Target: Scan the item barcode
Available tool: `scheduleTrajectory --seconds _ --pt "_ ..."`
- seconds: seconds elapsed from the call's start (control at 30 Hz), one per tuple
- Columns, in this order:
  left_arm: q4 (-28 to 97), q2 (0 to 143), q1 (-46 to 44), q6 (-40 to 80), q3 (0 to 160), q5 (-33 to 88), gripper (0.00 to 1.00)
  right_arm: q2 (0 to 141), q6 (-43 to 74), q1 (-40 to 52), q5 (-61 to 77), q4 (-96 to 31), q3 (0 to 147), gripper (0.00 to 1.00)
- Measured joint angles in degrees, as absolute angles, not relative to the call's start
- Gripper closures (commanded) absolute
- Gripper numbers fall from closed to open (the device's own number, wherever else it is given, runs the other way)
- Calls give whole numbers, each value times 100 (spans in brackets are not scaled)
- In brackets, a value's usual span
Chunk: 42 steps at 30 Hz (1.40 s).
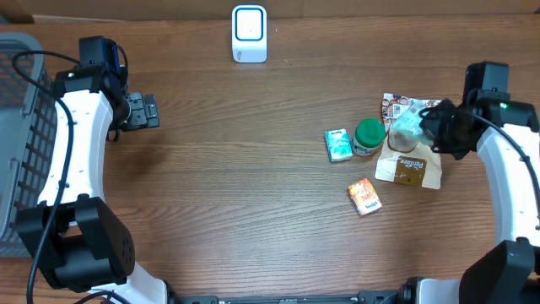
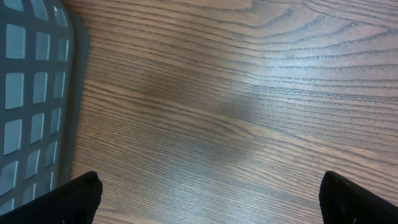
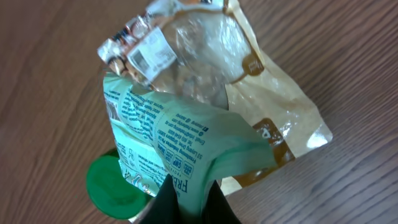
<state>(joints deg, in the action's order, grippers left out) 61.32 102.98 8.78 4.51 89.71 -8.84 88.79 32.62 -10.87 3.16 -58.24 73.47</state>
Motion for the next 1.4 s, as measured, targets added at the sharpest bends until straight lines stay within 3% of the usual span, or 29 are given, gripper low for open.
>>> scheduleTrajectory --seconds 0.03,0.07,0.13,0.17,0.3,0.4,0.6,0.8,1.13,1.17,1.4 --pt "6130 10298 878 451 8971 -884 0 8879 3260 -1083 362 -5736 7234 74" --pt "6132 10298 878 451 8971 -884 1 8879 3260 -1079 370 -5704 7148 49" --pt "6130 10298 878 451 8971 -886 0 8879 3258 -1076 388 -5655 6976 31" --pt "6128 10298 878 451 8971 -884 0 8879 3234 -1076 397 -5660 6908 28" --pt "6130 10298 878 451 8971 -884 0 8879 2847 -1076 447 -5867 6803 24" --pt "6125 10298 878 451 8971 -884 0 8879 2648 -1076 530 -6184 6864 27" --pt "6132 10298 878 451 8971 -886 1 8722 2043 -978 1011 -6840 7822 25" --pt "6130 10298 878 451 8971 -884 0 7898 1431 -685 1369 -7498 8615 18" --pt "6130 10298 878 451 8971 -884 0 6683 934 -589 1522 -8912 8674 18" --pt "6130 10298 878 451 8971 -884 0 6578 923 -589 1522 -9109 8674 2" --pt "6130 10298 878 451 8971 -884 0 6200 891 -589 1525 -9456 8674 0"
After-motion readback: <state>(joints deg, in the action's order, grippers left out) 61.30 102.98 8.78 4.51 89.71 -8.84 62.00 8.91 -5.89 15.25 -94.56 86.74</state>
